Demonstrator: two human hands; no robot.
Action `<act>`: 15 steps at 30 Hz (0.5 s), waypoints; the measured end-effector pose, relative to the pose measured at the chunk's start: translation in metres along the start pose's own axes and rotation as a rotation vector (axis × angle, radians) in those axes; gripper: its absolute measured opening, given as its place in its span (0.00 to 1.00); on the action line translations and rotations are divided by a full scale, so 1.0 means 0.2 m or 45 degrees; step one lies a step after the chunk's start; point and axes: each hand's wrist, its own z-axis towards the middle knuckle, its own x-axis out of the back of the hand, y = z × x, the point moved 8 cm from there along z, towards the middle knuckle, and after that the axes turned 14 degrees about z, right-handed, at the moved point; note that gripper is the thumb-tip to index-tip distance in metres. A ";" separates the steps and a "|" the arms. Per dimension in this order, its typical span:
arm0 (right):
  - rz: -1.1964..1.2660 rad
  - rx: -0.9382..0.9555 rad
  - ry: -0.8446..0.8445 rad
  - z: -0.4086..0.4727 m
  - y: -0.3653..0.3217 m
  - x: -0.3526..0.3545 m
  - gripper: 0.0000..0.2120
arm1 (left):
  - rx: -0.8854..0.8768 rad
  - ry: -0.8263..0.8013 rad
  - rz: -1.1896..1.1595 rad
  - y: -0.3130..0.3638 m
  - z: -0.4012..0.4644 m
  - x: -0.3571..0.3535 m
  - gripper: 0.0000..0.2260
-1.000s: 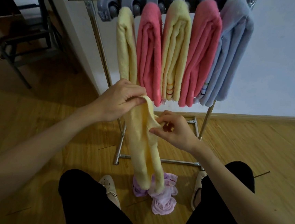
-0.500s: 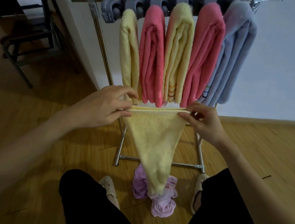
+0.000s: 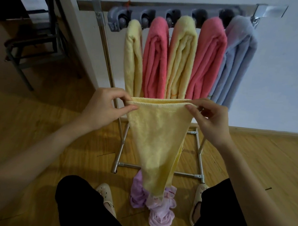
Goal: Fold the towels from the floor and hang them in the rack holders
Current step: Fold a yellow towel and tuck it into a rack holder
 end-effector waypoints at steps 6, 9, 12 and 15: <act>-0.113 -0.024 0.118 -0.02 0.07 0.05 0.11 | 0.059 -0.094 -0.109 -0.01 -0.02 -0.05 0.13; -0.226 -0.076 0.147 -0.04 0.12 0.04 0.07 | -0.058 -0.270 -0.049 0.07 -0.05 -0.12 0.11; -0.240 -0.102 0.177 -0.04 0.13 0.01 0.05 | -0.172 -0.495 -0.007 0.15 -0.08 -0.18 0.15; -0.259 -0.102 0.163 -0.02 0.12 -0.04 0.06 | -0.322 -0.667 0.050 0.22 -0.09 -0.22 0.10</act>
